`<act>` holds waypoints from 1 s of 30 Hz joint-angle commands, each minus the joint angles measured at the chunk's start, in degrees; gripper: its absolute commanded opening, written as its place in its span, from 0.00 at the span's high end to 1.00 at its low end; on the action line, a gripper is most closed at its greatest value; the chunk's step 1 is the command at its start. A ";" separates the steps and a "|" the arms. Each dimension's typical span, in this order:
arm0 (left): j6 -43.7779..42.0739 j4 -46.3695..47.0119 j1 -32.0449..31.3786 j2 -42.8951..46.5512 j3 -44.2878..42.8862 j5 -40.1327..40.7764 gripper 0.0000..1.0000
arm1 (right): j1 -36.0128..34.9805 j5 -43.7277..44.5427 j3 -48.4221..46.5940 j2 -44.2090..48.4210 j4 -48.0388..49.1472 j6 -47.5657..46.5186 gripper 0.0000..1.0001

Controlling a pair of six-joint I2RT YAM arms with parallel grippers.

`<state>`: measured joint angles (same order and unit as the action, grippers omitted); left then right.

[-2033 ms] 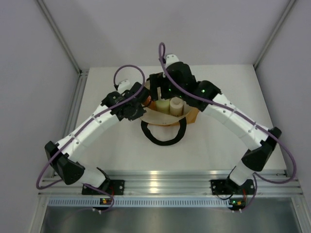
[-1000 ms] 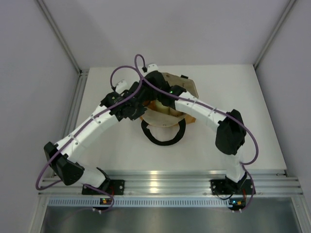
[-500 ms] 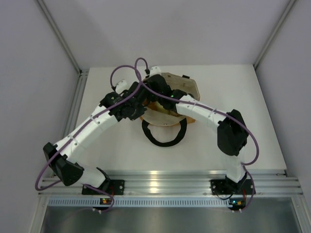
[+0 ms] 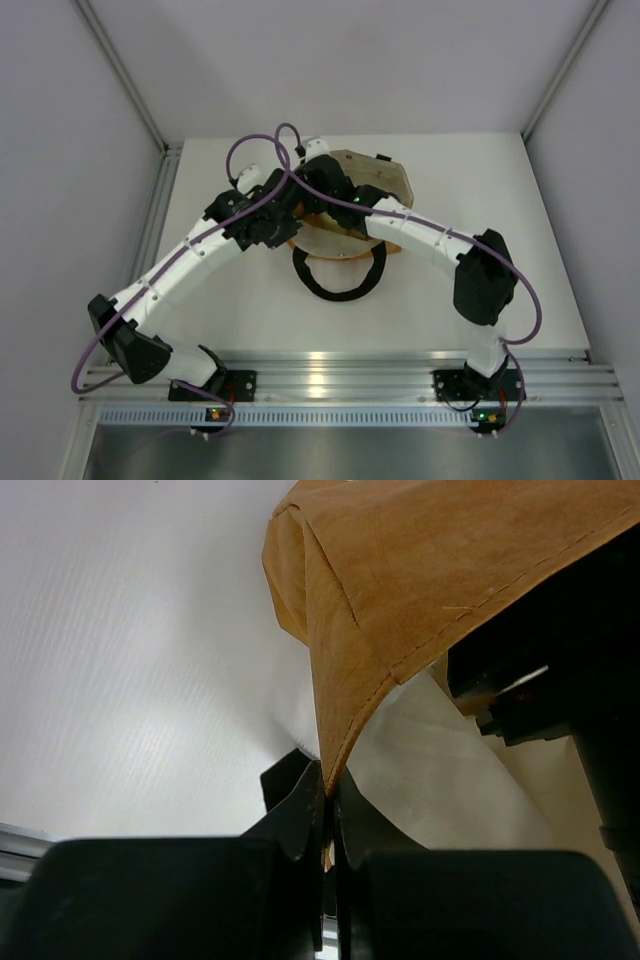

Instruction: Take the personal care products out of the canvas bag

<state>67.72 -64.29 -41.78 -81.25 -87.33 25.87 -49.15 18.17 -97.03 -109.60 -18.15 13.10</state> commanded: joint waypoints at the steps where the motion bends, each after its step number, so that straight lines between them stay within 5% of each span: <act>1: 1.18 0.13 -0.32 2.24 -1.53 0.50 1.00 | -1.04 1.78 -3.25 9.66 4.53 -1.68 1.00; 14: 1.10 1.01 -0.32 2.50 -1.35 0.24 1.00 | -2.62 0.72 -5.17 16.26 1.90 -3.70 1.00; 30: 0.30 1.27 -0.32 2.77 -0.91 0.32 1.00 | -3.24 -3.58 -18.98 19.86 -15.50 -6.34 1.00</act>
<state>68.03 -64.23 -41.78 -80.62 -87.33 24.95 -50.76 15.51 -109.34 -96.55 -36.62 7.44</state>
